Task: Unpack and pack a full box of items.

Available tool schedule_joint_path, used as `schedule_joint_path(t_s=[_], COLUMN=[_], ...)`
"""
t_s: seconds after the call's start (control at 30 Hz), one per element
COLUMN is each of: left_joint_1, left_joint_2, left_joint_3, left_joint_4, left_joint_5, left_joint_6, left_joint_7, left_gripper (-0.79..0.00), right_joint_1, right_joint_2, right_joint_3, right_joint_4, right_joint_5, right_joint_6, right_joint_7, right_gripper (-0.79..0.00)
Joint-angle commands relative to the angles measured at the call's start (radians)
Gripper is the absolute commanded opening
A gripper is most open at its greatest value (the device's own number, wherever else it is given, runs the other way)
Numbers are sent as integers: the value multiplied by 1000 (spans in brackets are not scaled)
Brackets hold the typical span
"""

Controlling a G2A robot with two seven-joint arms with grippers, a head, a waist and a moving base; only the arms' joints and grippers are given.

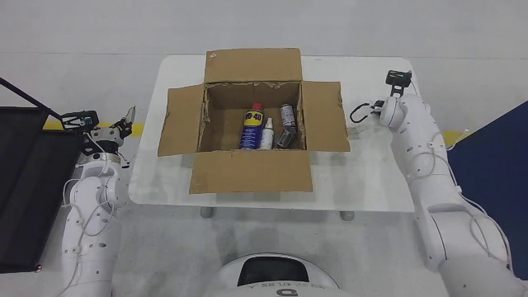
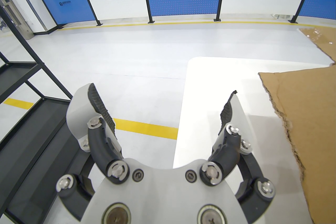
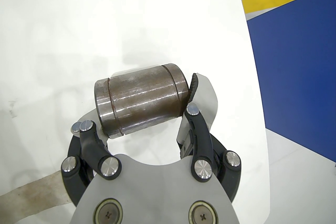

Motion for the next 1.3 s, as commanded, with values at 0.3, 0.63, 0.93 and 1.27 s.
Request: schedule_joint_path(t_s=[0.3, 0.63, 0.93, 1.27], left_joint_1=[0, 0, 0, 0], left_joint_2=[0, 0, 0, 0], left_joint_3=[0, 0, 0, 0], left_joint_4=[0, 0, 0, 0], left_joint_5=[0, 0, 0, 0], left_joint_6=[0, 0, 0, 0], left_joint_7=[0, 0, 0, 0], left_gripper=[0, 0, 0, 0], right_joint_1=[-229, -517, -492, -446], right_joint_2=[28, 54, 54, 49], right_joint_3=[144, 263, 94, -32], right_joint_4=[-419, -887, -1028, -1065], right_joint_5=[136, 476, 517, 502], right_joint_6=[-84, -581, -693, -679], right_joint_7=[-137, -90, 44, 88], right_gripper=[-785, -785, -785, -785])
